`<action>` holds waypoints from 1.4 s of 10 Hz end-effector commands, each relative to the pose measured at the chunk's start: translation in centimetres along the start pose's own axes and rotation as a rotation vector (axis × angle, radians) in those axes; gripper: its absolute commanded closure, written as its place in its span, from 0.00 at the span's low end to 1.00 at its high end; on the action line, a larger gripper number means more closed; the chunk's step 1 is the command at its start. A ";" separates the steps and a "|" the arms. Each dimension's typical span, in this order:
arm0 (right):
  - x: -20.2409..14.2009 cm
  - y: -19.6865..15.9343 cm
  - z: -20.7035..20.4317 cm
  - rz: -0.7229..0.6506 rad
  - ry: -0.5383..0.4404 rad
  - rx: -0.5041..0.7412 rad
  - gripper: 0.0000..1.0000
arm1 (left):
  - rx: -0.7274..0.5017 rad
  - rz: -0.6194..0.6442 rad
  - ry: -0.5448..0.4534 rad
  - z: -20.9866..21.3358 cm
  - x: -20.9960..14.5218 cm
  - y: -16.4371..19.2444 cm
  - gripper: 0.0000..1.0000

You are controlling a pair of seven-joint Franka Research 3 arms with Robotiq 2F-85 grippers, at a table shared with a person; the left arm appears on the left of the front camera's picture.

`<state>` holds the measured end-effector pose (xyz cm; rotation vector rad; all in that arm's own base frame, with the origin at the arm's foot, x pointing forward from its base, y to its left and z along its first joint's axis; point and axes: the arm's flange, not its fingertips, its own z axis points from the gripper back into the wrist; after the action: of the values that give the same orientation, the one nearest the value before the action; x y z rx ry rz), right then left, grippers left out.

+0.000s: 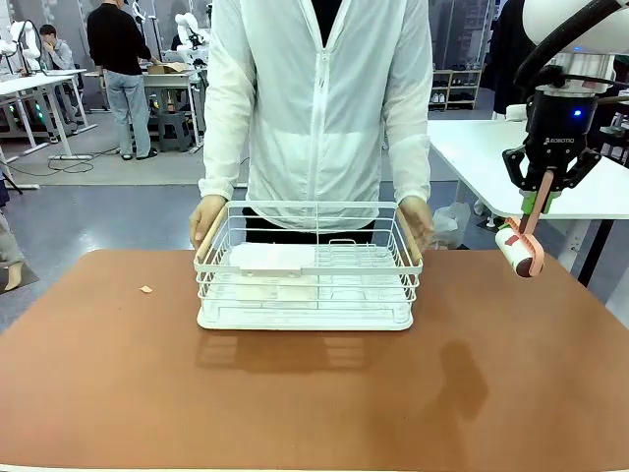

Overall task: Clean the table.
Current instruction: Place the Lint Roller down when the Dish drying rack is positioned in the middle of the table.

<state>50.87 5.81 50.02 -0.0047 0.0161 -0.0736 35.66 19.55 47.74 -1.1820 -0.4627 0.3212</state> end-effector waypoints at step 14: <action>0.1 0.1 0.4 -0.006 0.007 -0.011 0.79 | -0.026 -0.007 -0.001 0.3 0.0 -0.1 0.00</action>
<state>50.87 5.81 50.02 -0.0047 0.0161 -0.0736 35.66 19.55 47.74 -1.1820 -0.4627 0.3212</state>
